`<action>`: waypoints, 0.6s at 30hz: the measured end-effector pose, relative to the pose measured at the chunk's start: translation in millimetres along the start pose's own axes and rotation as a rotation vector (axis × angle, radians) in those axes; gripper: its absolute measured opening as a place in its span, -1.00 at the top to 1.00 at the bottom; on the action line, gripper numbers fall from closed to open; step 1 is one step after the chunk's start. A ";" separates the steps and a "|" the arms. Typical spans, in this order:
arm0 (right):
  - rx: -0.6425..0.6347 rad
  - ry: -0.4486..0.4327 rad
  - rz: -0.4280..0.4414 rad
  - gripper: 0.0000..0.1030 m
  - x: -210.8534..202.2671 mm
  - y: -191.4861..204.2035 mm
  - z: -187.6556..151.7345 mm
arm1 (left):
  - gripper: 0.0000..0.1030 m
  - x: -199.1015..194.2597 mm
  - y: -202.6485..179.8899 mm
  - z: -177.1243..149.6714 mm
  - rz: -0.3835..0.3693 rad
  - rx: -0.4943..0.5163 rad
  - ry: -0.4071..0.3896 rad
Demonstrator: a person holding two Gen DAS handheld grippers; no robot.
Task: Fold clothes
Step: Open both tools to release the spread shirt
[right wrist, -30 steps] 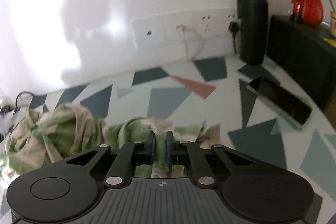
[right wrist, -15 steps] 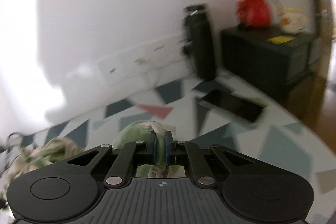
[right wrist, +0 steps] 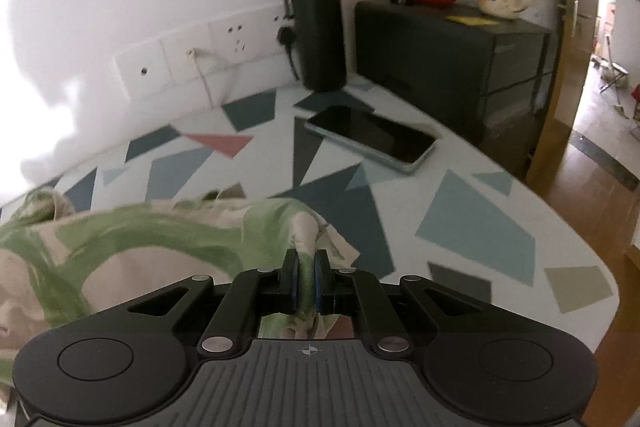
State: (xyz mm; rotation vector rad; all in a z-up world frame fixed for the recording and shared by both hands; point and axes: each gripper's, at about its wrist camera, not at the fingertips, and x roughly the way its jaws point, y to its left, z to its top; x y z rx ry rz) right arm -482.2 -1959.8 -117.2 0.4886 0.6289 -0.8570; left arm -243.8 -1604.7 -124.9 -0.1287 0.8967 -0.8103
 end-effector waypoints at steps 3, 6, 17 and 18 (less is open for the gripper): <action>0.014 0.023 0.014 0.65 3.0 0.4 -2.9 | -0.31 1.7 -5.0 -2.2 0.056 0.062 -0.005; 0.066 0.069 0.045 0.57 8.9 -2.7 -2.4 | -0.54 8.7 -12.1 -3.1 0.145 0.145 -0.001; -0.102 0.077 0.095 0.03 1.6 10.9 -17.9 | -0.71 25.3 -25.2 -3.1 0.240 0.219 0.018; -0.113 0.080 0.104 -0.07 1.1 12.0 -18.2 | -0.71 24.2 -24.3 -0.7 0.221 0.199 0.019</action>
